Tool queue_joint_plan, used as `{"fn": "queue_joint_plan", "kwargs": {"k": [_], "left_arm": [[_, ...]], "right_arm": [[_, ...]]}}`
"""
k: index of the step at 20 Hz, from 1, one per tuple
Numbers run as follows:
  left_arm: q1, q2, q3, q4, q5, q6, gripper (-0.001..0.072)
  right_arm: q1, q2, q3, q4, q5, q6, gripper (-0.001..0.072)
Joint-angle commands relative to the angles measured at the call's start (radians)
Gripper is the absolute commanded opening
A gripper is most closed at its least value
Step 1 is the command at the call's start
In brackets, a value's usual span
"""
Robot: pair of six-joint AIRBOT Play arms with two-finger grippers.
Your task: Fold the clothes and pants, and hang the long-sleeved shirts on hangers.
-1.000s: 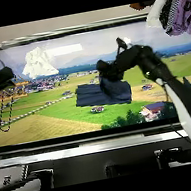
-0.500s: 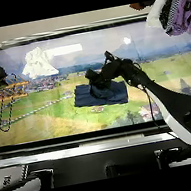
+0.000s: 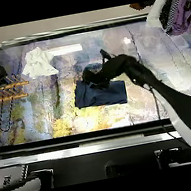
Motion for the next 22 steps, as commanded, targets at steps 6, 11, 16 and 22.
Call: {"fn": "queue_joint_plan", "kwargs": {"k": [6, 11, 16, 22], "left_arm": [[0.001, -0.002, 0.000, 0.033, 0.001, 0.001, 0.0016], [0.002, -0.002, 0.000, 0.079, -0.001, 0.076, 0.0016], [0.002, -0.002, 0.000, 0.079, -0.002, 0.074, 0.0016], [0.001, -0.014, 0.000, 0.079, 0.002, 0.074, 0.0016]], "right_arm": [[-0.507, 0.236, -0.005, -0.194, -0.258, -0.124, 0.0479], [-0.694, 0.152, -0.155, -0.116, -0.245, -0.266, 0.0479], [-0.649, -0.021, -0.285, 0.022, -0.210, -0.440, 0.0527], [-0.555, -0.142, -0.289, 0.082, -0.163, -0.513, 0.0513]]}}
